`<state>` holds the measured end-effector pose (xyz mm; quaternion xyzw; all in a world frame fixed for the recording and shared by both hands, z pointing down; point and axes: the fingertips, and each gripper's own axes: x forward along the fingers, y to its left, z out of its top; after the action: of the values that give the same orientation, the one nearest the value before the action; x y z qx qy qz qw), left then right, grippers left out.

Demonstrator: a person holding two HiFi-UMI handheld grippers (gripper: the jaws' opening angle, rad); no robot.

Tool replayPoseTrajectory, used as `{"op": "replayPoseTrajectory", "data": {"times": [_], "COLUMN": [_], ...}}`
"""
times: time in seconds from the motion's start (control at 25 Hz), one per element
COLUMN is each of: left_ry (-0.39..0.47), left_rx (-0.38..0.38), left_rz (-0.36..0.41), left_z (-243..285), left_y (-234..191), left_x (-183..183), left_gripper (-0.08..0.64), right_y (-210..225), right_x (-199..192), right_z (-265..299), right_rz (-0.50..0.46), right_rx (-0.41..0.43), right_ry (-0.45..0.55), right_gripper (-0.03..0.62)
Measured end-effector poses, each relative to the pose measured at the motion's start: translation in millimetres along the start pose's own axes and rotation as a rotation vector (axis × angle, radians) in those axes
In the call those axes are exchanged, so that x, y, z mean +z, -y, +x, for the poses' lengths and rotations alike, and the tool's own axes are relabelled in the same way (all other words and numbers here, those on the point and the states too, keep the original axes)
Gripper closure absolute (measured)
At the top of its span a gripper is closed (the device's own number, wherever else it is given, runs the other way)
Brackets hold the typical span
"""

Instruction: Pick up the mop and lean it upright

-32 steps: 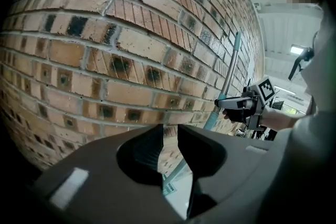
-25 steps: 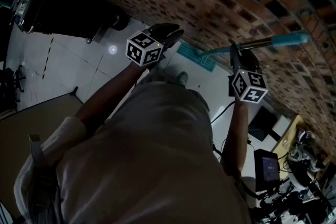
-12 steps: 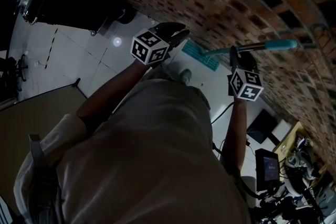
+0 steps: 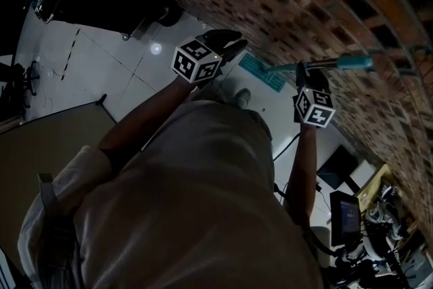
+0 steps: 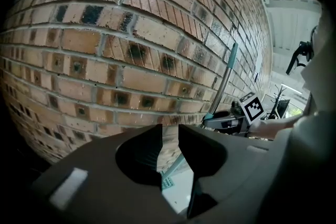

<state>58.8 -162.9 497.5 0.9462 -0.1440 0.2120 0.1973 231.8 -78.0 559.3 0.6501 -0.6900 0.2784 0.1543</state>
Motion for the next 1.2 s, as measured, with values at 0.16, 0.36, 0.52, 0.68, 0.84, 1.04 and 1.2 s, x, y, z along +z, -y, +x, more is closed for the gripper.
{"op": "replayPoseTrajectory", "data": {"times": [0.16,0.36,0.52,0.68,0.84,1.04,1.2], "left_ry": [-0.01,-0.019,-0.025,-0.03,-0.035,-0.04,-0.043], "left_rx": [0.004,0.006,0.013,0.025,0.032,0.038,0.042], "left_rz": [0.003,0.006,0.004,-0.003,-0.004,-0.008,-0.008], "left_z": [1.2,1.1,-0.2,-1.9,-0.7,2.0,3.4], "left_y": [-1.3,-1.9,-4.7,-9.0,-12.2,-16.5,-18.0], "left_x": [-3.4,-6.6,-9.8,-11.9,-12.5,-12.2,-11.9], "left_gripper": [0.443,0.443,0.443,0.442,0.442,0.442,0.442], "right_y": [2.1,2.6,5.0,7.2,10.1,13.3,16.2], "right_x": [-11.9,-26.6,-39.0,-50.3,-60.9,-73.7,-87.7], "right_z": [10.5,23.6,34.8,45.0,54.5,68.3,78.4], "right_rz": [0.006,0.01,0.009,0.012,0.013,0.003,0.004], "right_rx": [-0.005,-0.008,-0.008,-0.006,-0.006,-0.008,-0.015], "right_ry": [-0.018,-0.044,-0.057,-0.067,-0.083,-0.105,-0.133], "right_gripper": [0.48,0.48,0.48,0.48,0.48,0.48,0.48]}}
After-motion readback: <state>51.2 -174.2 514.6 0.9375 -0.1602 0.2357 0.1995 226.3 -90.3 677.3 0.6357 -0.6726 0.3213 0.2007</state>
